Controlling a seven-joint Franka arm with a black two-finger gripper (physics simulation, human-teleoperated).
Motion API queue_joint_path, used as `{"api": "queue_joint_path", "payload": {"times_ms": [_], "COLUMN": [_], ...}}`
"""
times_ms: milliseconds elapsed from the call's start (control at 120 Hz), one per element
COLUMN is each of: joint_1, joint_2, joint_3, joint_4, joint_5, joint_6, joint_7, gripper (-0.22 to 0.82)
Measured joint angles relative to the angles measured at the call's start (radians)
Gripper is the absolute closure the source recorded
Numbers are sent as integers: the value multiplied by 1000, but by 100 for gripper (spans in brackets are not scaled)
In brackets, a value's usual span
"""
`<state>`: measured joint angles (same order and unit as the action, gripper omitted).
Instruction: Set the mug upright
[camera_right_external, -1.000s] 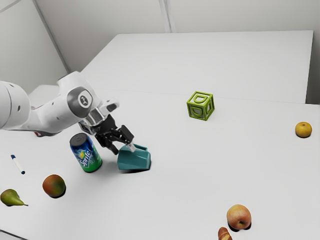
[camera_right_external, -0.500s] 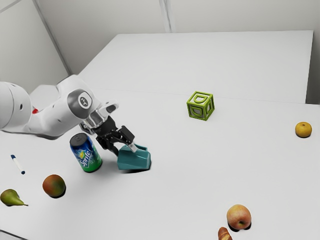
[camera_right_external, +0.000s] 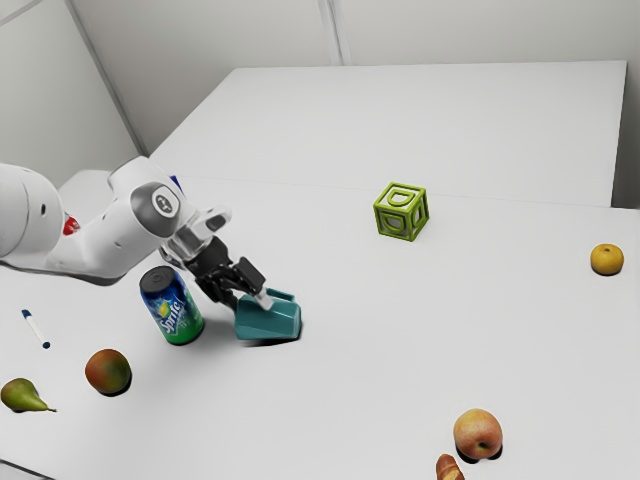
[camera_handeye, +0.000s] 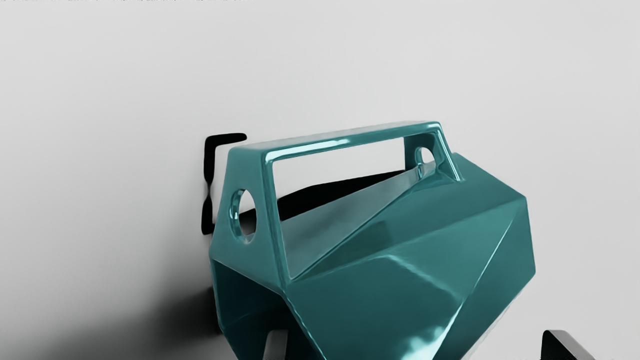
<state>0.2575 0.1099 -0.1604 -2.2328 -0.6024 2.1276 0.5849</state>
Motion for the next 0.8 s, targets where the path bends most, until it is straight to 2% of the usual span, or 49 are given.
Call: {"api": "queue_joint_path", "payload": {"times_ms": [142,342,558,800], "joint_1": [1,12,6,-3], "joint_2": [2,-7,-15,-44], "joint_3": [-2,-4,-6,-30], "joint_4": [3,14,19,34], "joint_5": [-18,-31,-42,-47], "joint_6": [-8,-39,-67,-87], "joint_7": [51,109,155,189], "gripper": [27,41,62,75]}}
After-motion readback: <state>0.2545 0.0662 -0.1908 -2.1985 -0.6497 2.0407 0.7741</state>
